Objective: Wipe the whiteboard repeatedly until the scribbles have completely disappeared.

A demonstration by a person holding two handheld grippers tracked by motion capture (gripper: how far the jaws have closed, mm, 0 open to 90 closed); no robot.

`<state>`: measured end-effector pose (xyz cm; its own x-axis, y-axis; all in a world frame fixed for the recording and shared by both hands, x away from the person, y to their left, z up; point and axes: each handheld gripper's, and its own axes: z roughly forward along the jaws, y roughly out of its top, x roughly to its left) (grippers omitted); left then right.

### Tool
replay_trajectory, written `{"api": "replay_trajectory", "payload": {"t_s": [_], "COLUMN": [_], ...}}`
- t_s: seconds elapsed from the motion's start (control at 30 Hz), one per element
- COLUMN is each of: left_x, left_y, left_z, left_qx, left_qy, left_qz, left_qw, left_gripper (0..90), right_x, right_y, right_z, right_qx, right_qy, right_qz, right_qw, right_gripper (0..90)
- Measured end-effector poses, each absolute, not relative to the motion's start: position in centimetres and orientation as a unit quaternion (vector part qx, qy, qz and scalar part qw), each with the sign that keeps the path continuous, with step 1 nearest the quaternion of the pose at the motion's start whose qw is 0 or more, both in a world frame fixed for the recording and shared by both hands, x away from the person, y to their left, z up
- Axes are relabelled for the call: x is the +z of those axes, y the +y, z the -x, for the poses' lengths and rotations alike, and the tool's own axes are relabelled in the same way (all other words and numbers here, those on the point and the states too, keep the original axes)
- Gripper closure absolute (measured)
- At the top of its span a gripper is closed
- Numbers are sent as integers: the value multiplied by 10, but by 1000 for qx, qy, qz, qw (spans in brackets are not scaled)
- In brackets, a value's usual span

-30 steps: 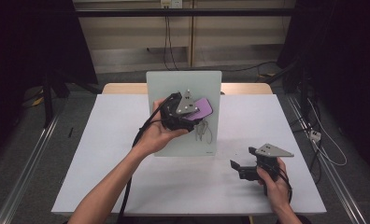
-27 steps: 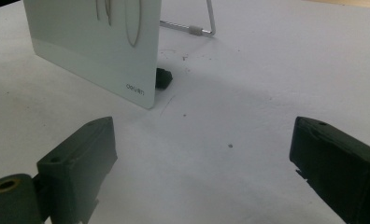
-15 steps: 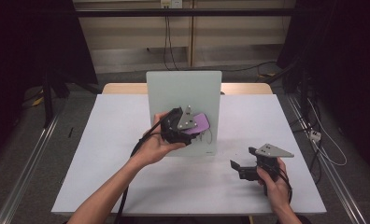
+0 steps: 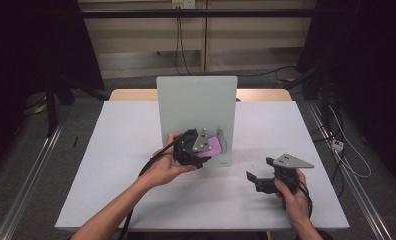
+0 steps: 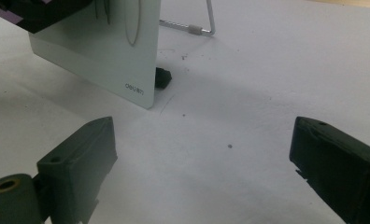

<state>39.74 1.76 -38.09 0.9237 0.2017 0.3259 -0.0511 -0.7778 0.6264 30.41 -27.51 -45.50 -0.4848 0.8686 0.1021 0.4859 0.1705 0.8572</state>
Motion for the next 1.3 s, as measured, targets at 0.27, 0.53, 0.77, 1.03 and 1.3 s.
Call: {"api": "replay_trajectory", "payload": {"t_s": [0.27,0.53,0.77,1.03,1.3], "left_x": [-346,-339,-366,-389,-372], "left_y": [14,5,-9,-21,-12], "left_z": [-411,-413,-405,-394,-400], "left_qx": [206,221,180,172,183], "left_qy": [63,59,39,30,49], "left_qz": [-904,-900,-918,-927,-924], "left_qw": [369,370,351,333,333], "left_gripper": [410,409,409,410,410], "right_x": [-455,-455,-455,-455,-454], "right_y": [-275,-275,-275,-276,-276], "right_z": [-304,-304,-304,-303,-303], "right_qx": [450,452,453,454,454], "right_qy": [735,734,733,733,733], "right_qz": [-459,-460,-460,-460,-459], "right_qw": [213,212,213,213,213], "right_gripper": [75,74,74,74,74]}}
